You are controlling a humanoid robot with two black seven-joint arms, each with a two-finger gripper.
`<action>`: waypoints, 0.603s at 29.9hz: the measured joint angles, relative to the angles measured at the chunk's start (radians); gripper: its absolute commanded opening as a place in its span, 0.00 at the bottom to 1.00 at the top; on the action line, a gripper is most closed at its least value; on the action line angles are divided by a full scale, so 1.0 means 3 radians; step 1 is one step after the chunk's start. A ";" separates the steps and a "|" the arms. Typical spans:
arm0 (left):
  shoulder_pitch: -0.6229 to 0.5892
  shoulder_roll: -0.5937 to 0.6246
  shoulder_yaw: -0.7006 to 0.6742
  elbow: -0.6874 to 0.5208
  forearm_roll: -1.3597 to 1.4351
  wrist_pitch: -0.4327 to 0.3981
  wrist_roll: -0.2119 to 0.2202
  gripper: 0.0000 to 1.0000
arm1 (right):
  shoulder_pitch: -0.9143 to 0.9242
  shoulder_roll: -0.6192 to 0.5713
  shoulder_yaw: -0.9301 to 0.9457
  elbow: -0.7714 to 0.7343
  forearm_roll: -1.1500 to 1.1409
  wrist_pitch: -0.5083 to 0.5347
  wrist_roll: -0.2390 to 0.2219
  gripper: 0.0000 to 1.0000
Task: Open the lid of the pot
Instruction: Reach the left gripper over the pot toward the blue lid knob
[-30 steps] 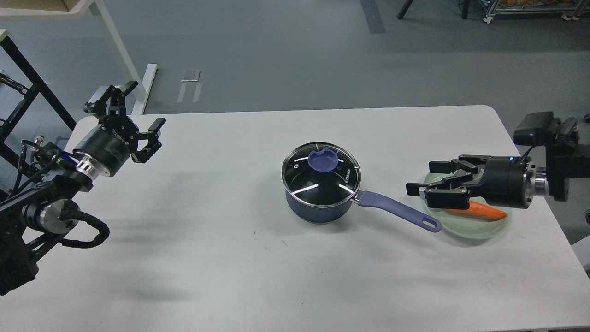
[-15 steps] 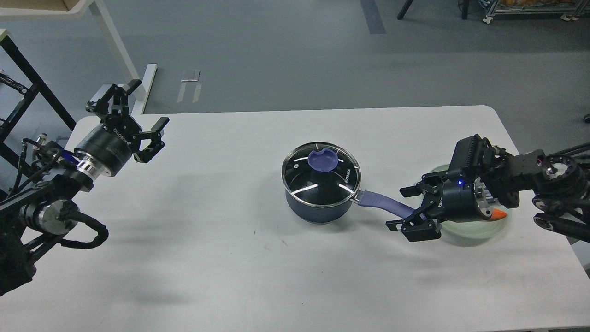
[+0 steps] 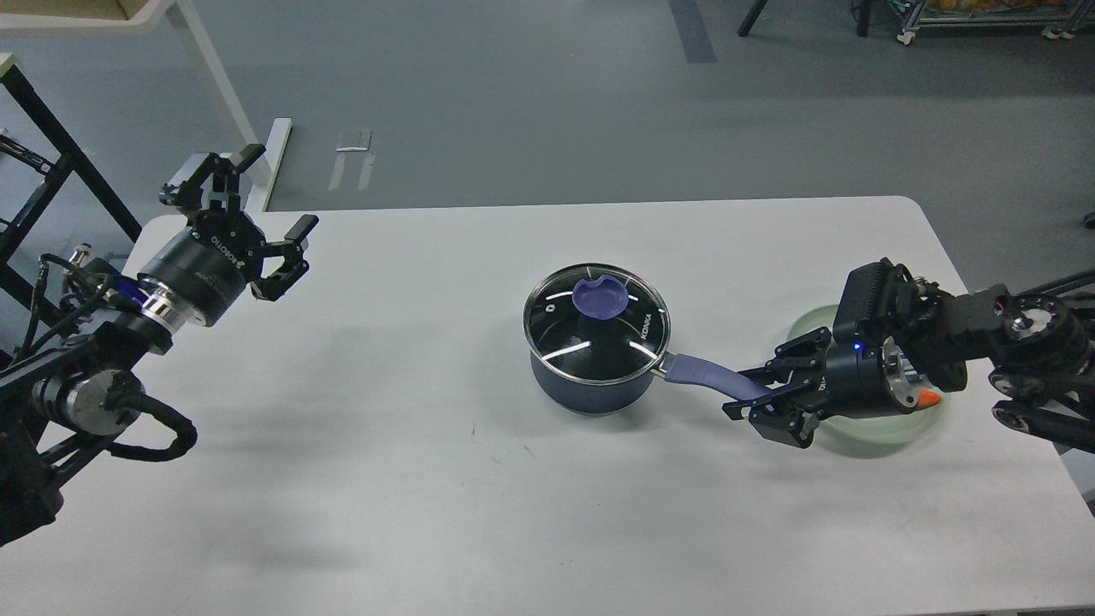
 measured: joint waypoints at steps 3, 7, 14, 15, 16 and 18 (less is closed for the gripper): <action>-0.0003 0.0011 0.0000 -0.0022 0.0158 -0.0007 0.0000 0.99 | 0.0000 -0.0007 -0.0004 0.0003 0.0000 0.0000 0.0000 0.32; -0.0024 0.0011 -0.0002 -0.0026 0.0388 -0.0009 0.0000 0.99 | 0.0001 -0.0012 -0.0006 0.0003 0.0001 0.0000 0.0000 0.25; -0.0332 -0.0001 -0.0009 -0.0047 0.1583 0.0000 0.0000 0.99 | 0.0001 -0.0014 -0.0020 0.0011 0.0010 -0.0018 0.0000 0.22; -0.0399 -0.0010 -0.0010 -0.0074 0.1869 0.0009 0.0000 0.99 | 0.0001 -0.0014 -0.0021 0.0012 0.0011 -0.0020 0.0000 0.22; -0.0455 -0.0018 -0.0010 -0.0109 0.2121 0.0019 0.0000 0.99 | 0.0001 -0.0014 -0.0021 0.0013 0.0011 -0.0022 0.0000 0.22; -0.0571 -0.0042 -0.0010 -0.0203 0.2731 0.0052 0.0000 0.99 | 0.0001 -0.0014 -0.0021 0.0013 0.0013 -0.0023 0.0000 0.22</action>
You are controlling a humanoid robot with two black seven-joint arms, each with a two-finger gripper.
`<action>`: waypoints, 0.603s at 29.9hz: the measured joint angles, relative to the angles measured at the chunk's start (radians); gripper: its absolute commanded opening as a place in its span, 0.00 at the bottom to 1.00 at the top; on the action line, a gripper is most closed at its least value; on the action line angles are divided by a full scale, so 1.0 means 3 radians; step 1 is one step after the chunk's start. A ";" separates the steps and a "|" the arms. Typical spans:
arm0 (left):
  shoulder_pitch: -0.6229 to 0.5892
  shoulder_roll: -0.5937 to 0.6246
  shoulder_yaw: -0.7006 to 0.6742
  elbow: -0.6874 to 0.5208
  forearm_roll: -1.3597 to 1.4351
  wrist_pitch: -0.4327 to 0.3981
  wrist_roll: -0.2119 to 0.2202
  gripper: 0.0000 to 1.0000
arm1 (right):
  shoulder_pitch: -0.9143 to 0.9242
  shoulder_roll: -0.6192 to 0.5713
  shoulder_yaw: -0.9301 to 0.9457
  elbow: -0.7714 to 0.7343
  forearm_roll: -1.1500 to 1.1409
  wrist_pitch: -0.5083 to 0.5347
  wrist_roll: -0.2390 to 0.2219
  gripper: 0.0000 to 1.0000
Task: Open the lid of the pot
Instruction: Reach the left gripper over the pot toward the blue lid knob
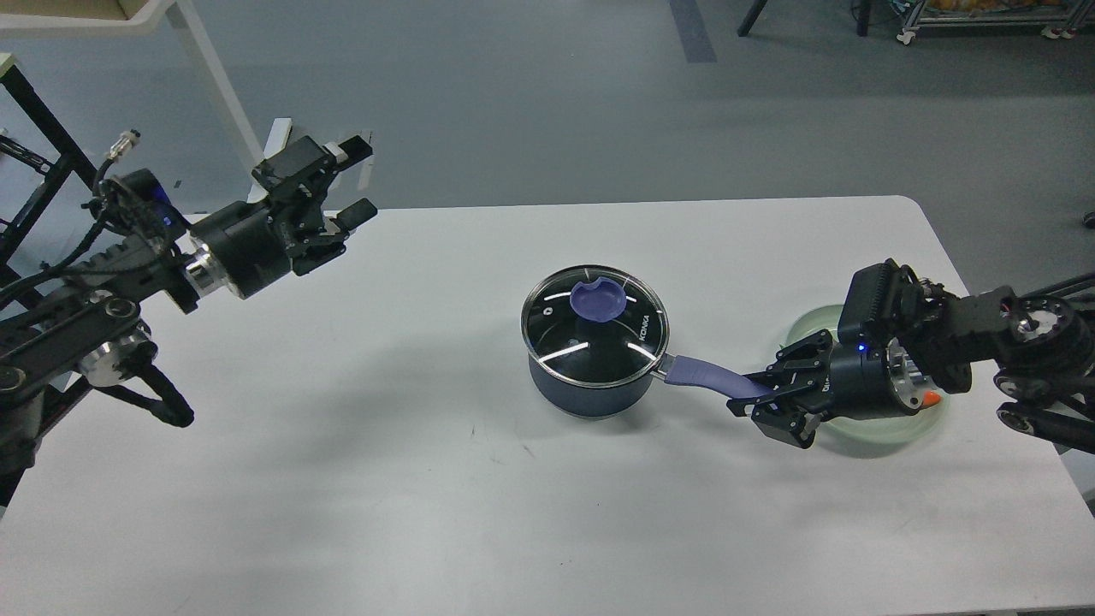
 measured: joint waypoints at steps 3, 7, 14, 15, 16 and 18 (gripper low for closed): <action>-0.0187 -0.0038 0.0008 -0.0196 0.1050 0.0132 0.0000 0.99 | 0.0000 0.0000 0.0000 0.0001 0.0002 -0.0002 0.0000 0.23; -0.0476 -0.0213 0.0174 -0.0337 0.2248 0.0390 0.0000 0.99 | 0.0000 0.0000 -0.0002 0.0000 0.0006 -0.0003 0.0000 0.23; -0.1149 -0.0600 0.1118 -0.0273 0.2814 0.0869 -0.0001 0.99 | 0.0000 0.0000 -0.0002 0.0005 0.0009 -0.0004 0.0001 0.23; -0.1220 -0.0682 0.1237 -0.0211 0.2850 0.0917 -0.0001 0.99 | 0.0000 0.0000 -0.0002 0.0005 0.0010 -0.0004 0.0001 0.23; -0.1264 -0.0752 0.1314 -0.0146 0.2886 0.0945 -0.0001 0.99 | 0.0000 0.0000 -0.0002 0.0005 0.0012 -0.0004 0.0001 0.23; -0.1317 -0.0931 0.1417 0.0023 0.2988 0.0982 -0.0001 0.99 | 0.0004 0.0000 -0.0002 0.0006 0.0012 -0.0004 0.0001 0.23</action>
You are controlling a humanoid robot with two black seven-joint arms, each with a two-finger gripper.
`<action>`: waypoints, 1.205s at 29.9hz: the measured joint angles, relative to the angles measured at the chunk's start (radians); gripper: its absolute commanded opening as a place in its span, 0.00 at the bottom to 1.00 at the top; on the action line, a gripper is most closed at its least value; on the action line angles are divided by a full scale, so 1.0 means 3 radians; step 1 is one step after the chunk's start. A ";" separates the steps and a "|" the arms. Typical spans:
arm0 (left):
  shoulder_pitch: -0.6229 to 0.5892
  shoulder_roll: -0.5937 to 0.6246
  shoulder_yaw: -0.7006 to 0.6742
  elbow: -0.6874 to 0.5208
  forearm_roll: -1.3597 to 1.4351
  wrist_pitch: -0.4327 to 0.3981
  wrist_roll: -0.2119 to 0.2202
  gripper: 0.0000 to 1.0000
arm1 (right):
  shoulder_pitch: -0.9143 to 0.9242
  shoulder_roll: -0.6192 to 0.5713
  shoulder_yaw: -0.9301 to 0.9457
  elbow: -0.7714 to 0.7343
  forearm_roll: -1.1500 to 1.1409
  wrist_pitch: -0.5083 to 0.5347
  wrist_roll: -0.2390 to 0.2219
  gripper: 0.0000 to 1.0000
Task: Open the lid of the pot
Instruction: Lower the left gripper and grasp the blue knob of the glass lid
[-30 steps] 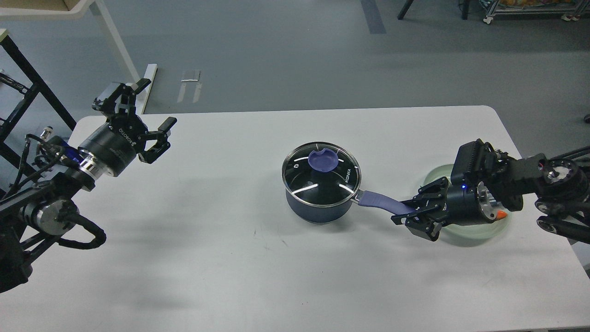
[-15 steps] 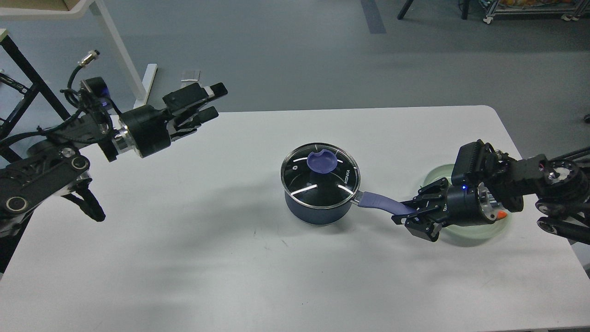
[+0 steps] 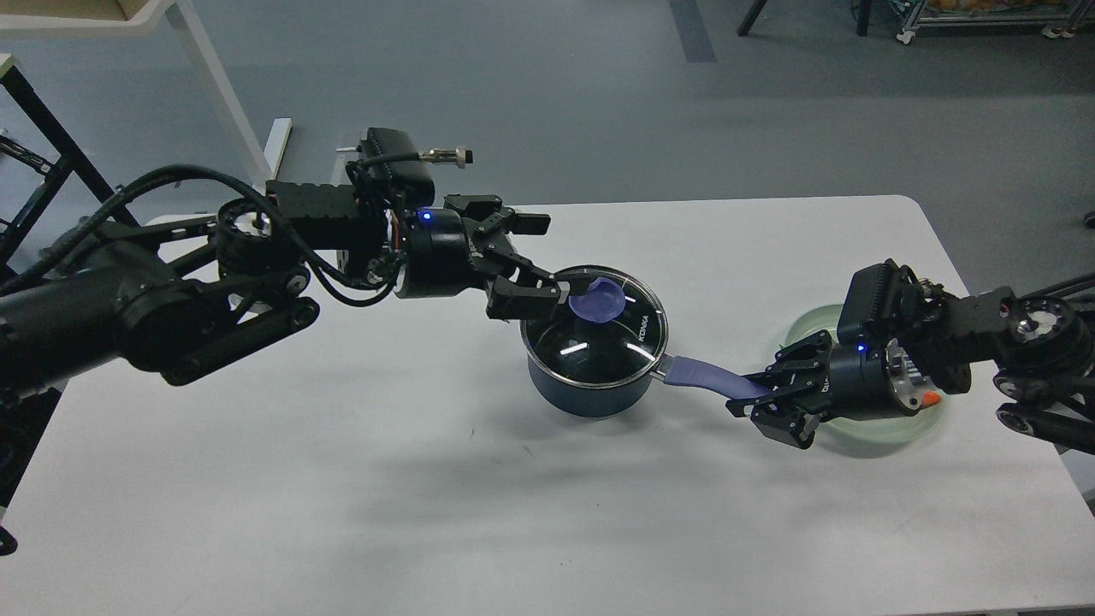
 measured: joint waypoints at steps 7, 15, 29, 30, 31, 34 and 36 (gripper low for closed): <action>-0.0023 -0.0498 0.0052 0.0540 0.0296 0.0030 0.0000 0.99 | 0.0005 0.0000 0.0000 0.0000 0.0006 0.0000 0.0000 0.23; 0.0018 -0.0722 0.0146 0.0721 0.0332 0.0032 0.0000 0.99 | 0.0006 -0.0005 -0.0003 0.0000 0.0008 0.0000 0.0001 0.24; 0.0131 -0.0870 0.0183 0.1041 0.0319 0.0067 0.0001 0.97 | 0.0001 -0.0008 -0.0003 0.0000 0.0020 0.0001 0.0000 0.24; 0.0133 -0.0880 0.0183 0.1043 0.0317 0.0069 0.0001 0.95 | 0.0001 -0.0008 -0.0003 0.0000 0.0020 0.0001 0.0000 0.24; 0.0134 -0.0887 0.0184 0.1045 0.0316 0.0073 0.0001 0.90 | 0.0000 -0.0007 -0.0003 0.0000 0.0020 0.0001 0.0000 0.24; 0.0139 -0.0901 0.0187 0.1049 0.0311 0.0108 0.0001 0.71 | 0.0001 -0.0007 -0.0003 0.0000 0.0021 0.0001 0.0000 0.24; 0.0141 -0.0906 0.0193 0.1063 0.0307 0.0126 0.0001 0.51 | 0.0000 -0.0008 -0.0003 0.0000 0.0021 0.0001 0.0000 0.24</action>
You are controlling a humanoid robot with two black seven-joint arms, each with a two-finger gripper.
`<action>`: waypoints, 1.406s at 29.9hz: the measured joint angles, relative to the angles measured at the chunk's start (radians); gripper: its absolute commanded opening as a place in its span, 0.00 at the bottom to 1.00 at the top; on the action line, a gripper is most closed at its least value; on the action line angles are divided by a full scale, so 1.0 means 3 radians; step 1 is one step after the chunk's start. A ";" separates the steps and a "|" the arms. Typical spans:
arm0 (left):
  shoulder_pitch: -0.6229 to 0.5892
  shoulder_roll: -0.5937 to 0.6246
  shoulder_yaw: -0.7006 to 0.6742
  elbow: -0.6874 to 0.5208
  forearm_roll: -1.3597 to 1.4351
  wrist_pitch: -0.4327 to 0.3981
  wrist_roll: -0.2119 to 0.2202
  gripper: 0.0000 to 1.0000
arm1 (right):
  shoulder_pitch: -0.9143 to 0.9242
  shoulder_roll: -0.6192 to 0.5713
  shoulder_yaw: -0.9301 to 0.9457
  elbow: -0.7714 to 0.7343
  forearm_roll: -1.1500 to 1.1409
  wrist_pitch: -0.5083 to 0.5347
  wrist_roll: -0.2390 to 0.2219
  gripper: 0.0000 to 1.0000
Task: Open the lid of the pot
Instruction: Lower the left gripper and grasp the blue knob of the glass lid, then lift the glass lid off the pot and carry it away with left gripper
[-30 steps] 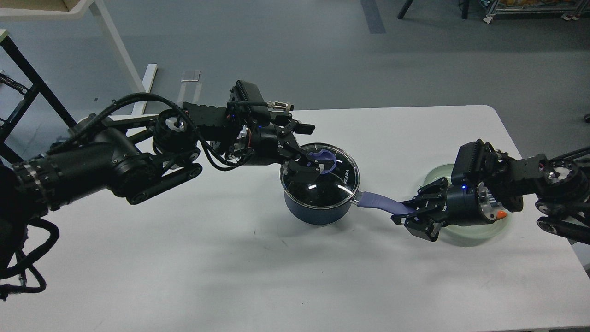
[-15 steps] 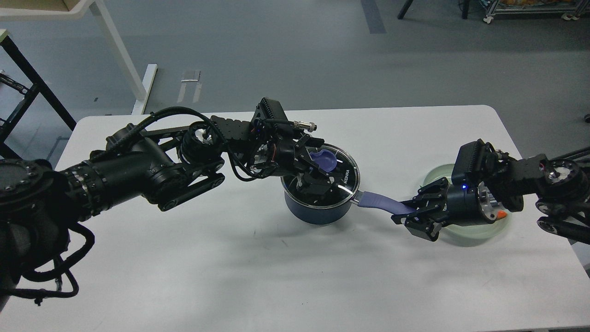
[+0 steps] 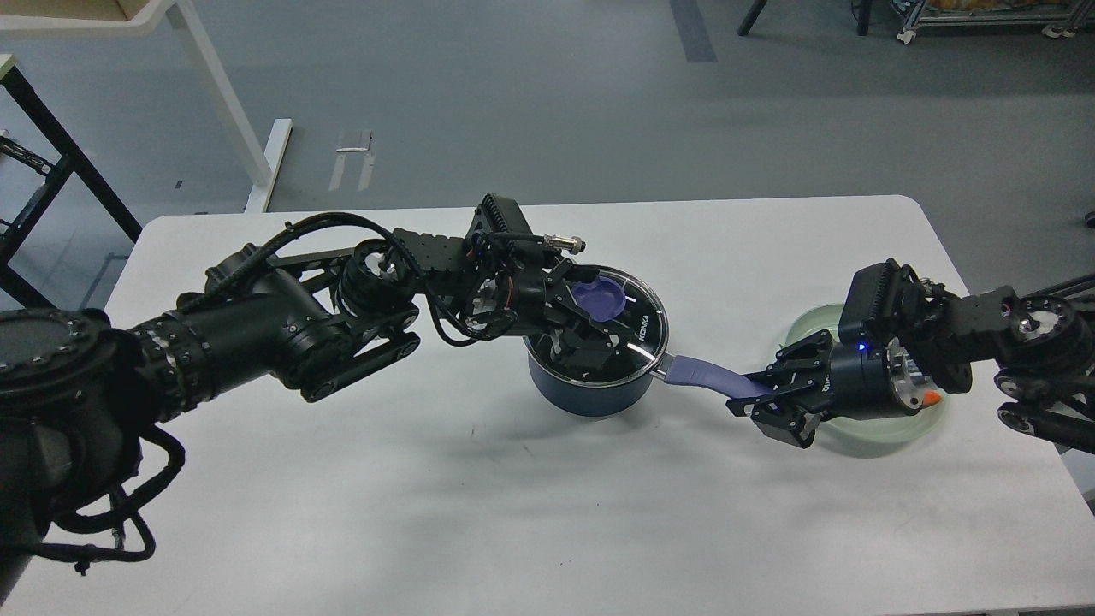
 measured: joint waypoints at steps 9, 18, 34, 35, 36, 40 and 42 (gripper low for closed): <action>0.0003 0.0001 0.0013 0.0036 -0.0016 0.0095 0.0000 0.35 | 0.0000 -0.0012 0.0000 0.0000 0.0002 0.0000 0.0000 0.24; -0.0134 0.0434 -0.0009 -0.0296 -0.0187 0.0110 -0.0002 0.37 | 0.0000 -0.0045 0.0000 0.0003 0.0010 0.0000 -0.0001 0.24; 0.0494 0.2357 0.0110 -0.1090 -0.0215 0.0729 0.0000 0.38 | -0.0002 -0.0053 0.0006 0.0006 0.0011 -0.0009 0.0001 0.24; 0.0567 0.2437 0.0149 -0.1091 -0.0215 0.0828 0.0000 0.38 | -0.0001 -0.0056 0.0006 0.0006 0.0011 -0.0010 0.0001 0.24; 0.0636 0.2502 0.0188 -0.1087 -0.0215 0.0931 0.0000 0.38 | -0.0001 -0.0058 0.0006 0.0005 0.0010 -0.0010 0.0001 0.24; 0.0886 0.2626 0.0276 -0.1037 -0.0228 0.1291 0.0000 0.40 | 0.0000 -0.0058 0.0006 0.0006 0.0011 -0.0011 0.0001 0.24; 0.1003 0.2637 0.0287 -0.0987 -0.0233 0.1392 -0.0001 0.41 | 0.0000 -0.0058 0.0006 0.0006 0.0010 -0.0014 0.0001 0.24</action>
